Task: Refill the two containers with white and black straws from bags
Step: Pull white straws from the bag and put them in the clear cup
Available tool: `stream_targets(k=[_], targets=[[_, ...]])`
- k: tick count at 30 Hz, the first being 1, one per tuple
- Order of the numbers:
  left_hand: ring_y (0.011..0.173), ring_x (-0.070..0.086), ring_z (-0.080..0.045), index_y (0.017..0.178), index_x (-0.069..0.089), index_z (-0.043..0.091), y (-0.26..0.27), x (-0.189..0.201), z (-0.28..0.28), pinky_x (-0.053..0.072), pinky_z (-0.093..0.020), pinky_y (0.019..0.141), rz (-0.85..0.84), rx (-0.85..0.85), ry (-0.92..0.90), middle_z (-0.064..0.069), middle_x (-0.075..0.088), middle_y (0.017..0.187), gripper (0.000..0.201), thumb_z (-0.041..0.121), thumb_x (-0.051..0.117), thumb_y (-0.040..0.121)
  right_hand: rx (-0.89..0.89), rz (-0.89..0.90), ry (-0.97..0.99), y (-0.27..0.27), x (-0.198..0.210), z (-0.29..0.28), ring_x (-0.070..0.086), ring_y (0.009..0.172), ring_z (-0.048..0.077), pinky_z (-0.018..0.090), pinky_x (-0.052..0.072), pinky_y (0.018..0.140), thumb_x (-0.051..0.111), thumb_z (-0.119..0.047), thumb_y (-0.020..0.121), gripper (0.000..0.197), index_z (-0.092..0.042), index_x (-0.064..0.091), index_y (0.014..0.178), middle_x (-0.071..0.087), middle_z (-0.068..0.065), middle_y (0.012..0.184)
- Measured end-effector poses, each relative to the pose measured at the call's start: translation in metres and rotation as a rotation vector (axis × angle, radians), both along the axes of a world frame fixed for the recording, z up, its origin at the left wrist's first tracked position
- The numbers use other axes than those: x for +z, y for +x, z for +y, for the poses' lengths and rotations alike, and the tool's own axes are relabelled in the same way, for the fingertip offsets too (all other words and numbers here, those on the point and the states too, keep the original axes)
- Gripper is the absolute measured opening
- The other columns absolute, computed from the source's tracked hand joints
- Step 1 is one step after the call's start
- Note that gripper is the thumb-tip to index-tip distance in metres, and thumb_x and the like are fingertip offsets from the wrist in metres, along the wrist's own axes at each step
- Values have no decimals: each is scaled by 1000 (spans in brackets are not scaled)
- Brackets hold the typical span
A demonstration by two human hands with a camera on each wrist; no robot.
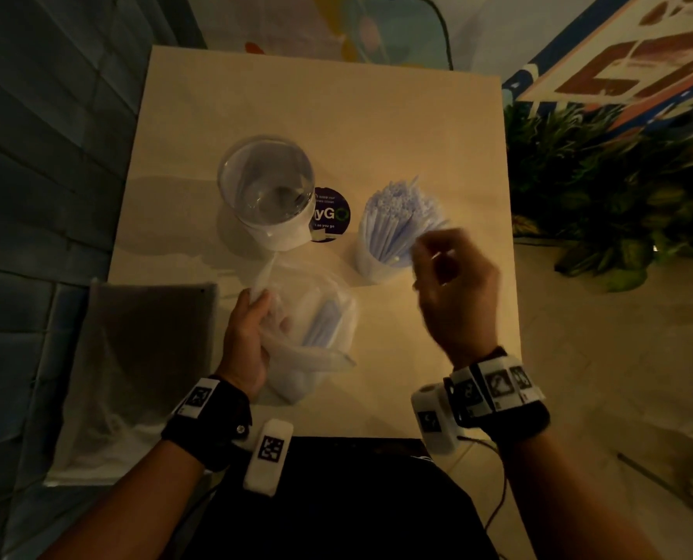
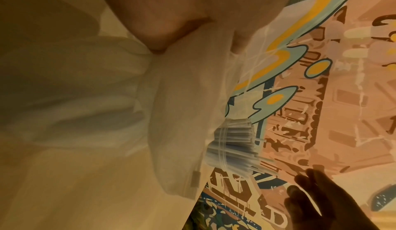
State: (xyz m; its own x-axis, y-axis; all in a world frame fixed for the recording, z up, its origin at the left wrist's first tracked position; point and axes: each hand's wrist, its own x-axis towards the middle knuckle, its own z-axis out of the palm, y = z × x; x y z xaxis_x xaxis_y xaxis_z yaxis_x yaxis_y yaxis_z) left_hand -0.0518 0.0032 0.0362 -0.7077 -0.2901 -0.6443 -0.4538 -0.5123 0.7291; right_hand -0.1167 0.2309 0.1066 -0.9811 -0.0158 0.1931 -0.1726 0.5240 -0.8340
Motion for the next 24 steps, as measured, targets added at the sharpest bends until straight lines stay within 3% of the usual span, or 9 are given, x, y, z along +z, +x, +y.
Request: stream_targets(k=[4, 6, 8, 12, 14, 17, 20, 23, 24], targets=[[96, 65, -14, 116, 61, 26, -2, 0, 0, 50, -37, 82, -9, -201, -214, 5, 69, 104, 43, 30, 78, 77, 396, -314, 76, 35, -19, -26, 59, 56, 6, 16, 45, 62, 63, -19, 97, 8, -24, 66, 91, 62, -20, 73], [98, 65, -11, 109, 65, 35, -4, -1, 3, 52, -38, 86, -26, -263, -360, 10, 71, 104, 36, 27, 80, 77, 535, -319, 137, 50, -37, -38, 56, 64, 1, 17, 44, 68, 61, -22, 98, 10, -21, 70, 95, 69, -12, 87], [92, 66, -7, 92, 69, 38, -6, 2, 8, 53, -37, 87, -12, -257, -420, 15, 72, 93, 18, 25, 77, 82, 593, -374, 224, 59, -53, -44, 61, 76, 7, 26, 48, 72, 54, -30, 100, 18, -22, 71, 99, 72, -6, 97], [94, 62, 1, 95, 60, 51, -6, 7, 11, 47, -28, 85, 55, -297, -439, 19, 67, 98, 22, 29, 64, 93, 591, -535, 469, 58, -68, -44, 62, 78, 32, 35, 38, 63, 40, -36, 105, 35, -18, 67, 92, 70, 8, 87], [94, 65, -7, 99, 58, 45, -5, 4, 11, 47, -30, 83, 48, -270, -411, 9, 69, 100, 17, 29, 60, 95, 544, -557, 580, 53, -74, -41, 62, 81, 33, 33, 33, 63, 36, -36, 106, 37, -19, 66, 91, 69, 9, 89], [86, 65, -11, 107, 56, 20, -5, 1, 18, 49, -28, 74, 27, -217, -440, 1, 67, 93, 10, 24, 52, 99, 437, -599, 670, 47, -81, -42, 64, 84, 31, 34, 39, 63, 38, -52, 101, 43, -23, 70, 96, 71, 5, 94], [90, 63, -4, 110, 56, 27, -6, 0, 22, 49, -23, 75, -5, -238, -369, 7, 63, 104, 12, 28, 53, 99, 349, -634, 640, 44, -83, -49, 66, 85, 29, 37, 51, 68, 46, -69, 90, 52, -23, 69, 97, 72, 1, 95], [106, 65, -16, 118, 55, 29, -7, -6, 11, 54, -39, 89, 28, -362, -192, 0, 65, 116, 48, 43, 74, 76, 288, -633, 603, 43, -81, -53, 66, 89, 29, 38, 52, 70, 51, -72, 85, 54, -21, 65, 98, 71, 2, 101], [108, 64, -16, 122, 52, 28, -9, -7, 8, 53, -36, 89, 43, -448, -217, 1, 64, 118, 63, 45, 79, 67, 275, -630, 594, 42, -80, -52, 66, 89, 29, 37, 49, 68, 52, -74, 84, 56, -21, 63, 98, 70, 2, 102]])
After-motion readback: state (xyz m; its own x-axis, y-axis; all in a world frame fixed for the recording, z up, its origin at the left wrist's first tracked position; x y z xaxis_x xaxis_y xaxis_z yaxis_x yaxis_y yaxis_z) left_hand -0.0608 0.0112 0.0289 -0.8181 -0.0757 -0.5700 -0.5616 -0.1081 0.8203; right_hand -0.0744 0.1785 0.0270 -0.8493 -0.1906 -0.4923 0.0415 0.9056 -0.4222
